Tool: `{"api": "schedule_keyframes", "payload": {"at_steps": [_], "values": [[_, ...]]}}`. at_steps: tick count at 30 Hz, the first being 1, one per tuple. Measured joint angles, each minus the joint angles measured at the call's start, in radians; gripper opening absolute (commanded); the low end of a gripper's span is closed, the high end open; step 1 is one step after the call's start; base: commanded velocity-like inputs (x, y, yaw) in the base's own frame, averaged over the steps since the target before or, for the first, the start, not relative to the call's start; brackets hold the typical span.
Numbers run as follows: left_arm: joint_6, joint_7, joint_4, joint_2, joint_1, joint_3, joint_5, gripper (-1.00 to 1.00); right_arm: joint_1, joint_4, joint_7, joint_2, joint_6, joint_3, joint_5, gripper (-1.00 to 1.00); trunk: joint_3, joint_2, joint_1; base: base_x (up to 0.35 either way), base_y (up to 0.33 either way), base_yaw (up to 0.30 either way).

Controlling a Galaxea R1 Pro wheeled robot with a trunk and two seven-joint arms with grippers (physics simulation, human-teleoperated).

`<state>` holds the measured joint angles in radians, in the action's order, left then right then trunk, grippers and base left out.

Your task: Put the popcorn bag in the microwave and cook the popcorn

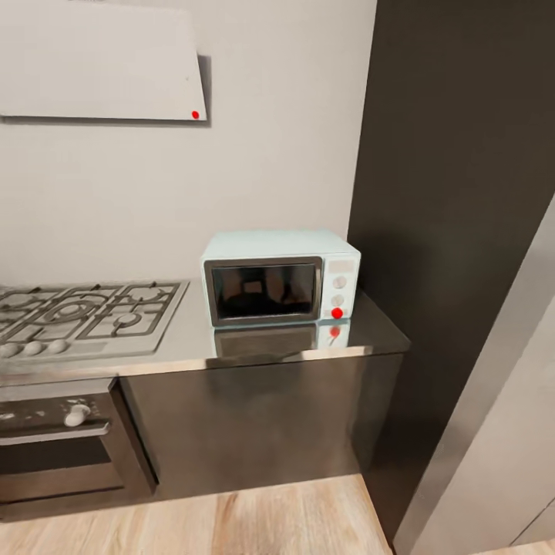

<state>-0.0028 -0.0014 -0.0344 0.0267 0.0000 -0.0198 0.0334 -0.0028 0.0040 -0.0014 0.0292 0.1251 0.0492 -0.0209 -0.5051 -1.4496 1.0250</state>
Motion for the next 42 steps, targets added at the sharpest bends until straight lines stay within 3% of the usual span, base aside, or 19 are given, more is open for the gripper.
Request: {"api": "schedule_keyframes", "payload": {"at_steps": [15,37,38,39,42], "values": [[0.000,0.000,0.000,0.001,0.000,0.000,0.000,1.00,0.000,0.000,0.000,0.000,0.000,0.000,0.000,1.00,-0.010,0.000,0.000,0.000,0.000,0.257],[-0.001,0.000,0.000,-0.001,0.000,0.000,-0.001,1.00,0.000,0.000,0.000,0.000,-0.005,-0.001,0.000,1.00,-0.011,0.000,0.000,0.000,0.000,0.008],[-0.001,0.000,-0.001,-0.001,0.000,0.000,-0.001,1.00,0.000,-0.001,0.005,0.001,-0.013,-0.008,0.009,1.00,-0.011,0.000,0.000,0.000,0.000,0.000],[-0.001,0.000,-0.001,-0.001,0.000,0.000,0.000,1.00,0.000,-0.031,0.007,0.000,-0.014,-0.005,0.066,1.00,-0.011,0.000,0.000,0.000,0.000,0.000],[-0.001,0.000,-0.002,-0.001,0.000,0.000,0.000,1.00,0.000,-0.170,0.008,-0.001,-0.072,-0.004,0.083,1.00,-0.011,0.000,0.000,0.000,0.000,0.000]]}}
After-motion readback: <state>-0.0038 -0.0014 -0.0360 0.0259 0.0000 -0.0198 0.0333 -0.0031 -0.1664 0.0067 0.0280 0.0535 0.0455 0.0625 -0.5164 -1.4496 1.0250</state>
